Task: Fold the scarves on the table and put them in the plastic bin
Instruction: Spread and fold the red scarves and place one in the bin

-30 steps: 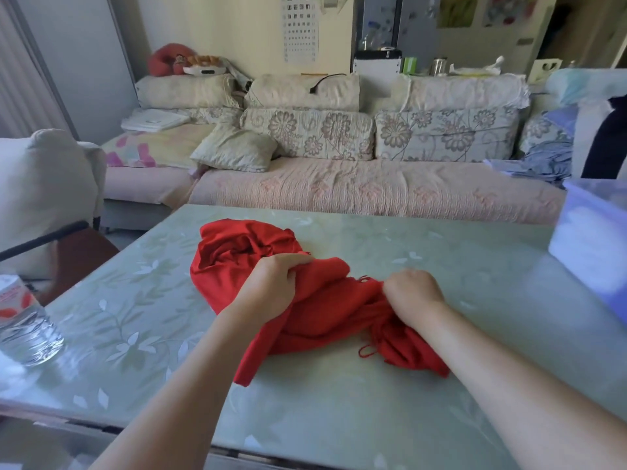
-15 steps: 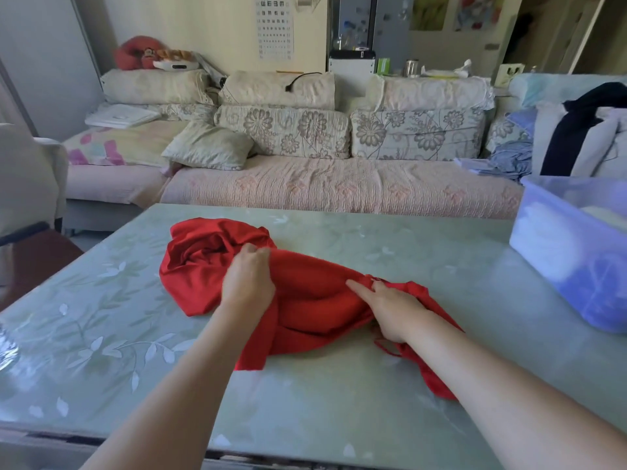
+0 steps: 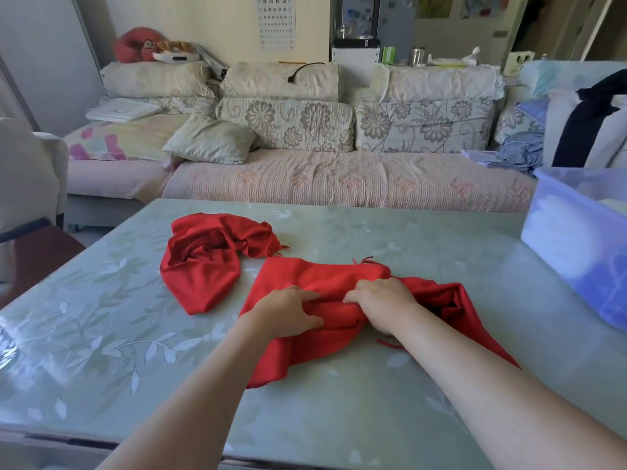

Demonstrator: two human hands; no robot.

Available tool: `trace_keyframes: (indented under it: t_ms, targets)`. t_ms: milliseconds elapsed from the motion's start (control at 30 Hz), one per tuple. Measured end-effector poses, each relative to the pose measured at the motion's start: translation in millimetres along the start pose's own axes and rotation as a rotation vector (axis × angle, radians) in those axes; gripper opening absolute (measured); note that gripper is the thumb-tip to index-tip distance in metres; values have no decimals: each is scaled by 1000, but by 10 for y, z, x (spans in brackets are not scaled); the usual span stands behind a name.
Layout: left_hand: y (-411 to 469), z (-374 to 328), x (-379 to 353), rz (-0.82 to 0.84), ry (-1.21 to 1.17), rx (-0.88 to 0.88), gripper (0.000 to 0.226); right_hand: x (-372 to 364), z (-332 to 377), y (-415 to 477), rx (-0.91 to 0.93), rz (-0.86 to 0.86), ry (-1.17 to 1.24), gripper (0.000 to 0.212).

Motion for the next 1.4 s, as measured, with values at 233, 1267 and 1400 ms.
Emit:
trace_keyframes:
  t_ms: [233,1267,1400]
  targets:
    - [93,153,428,-134,-284,-97,39,187,-121,144,-102,108,-55,47]
    - [821,3550,1612,-599,456,423,85,634,2495,3764,178,-191,685,56]
    - [867,3899,1523,-460,254,444,73,671,2970,3957,310,-118,626,64]
Point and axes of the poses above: each hand's wrist, its own y-axis towards the middle knuckle, its own x-axis out of the back of the hand, z = x × y, the point moved 9 cm from there along y, towards the middle knuckle, and after that the axes turned 5 degrees about x, right-handed, at the moved point
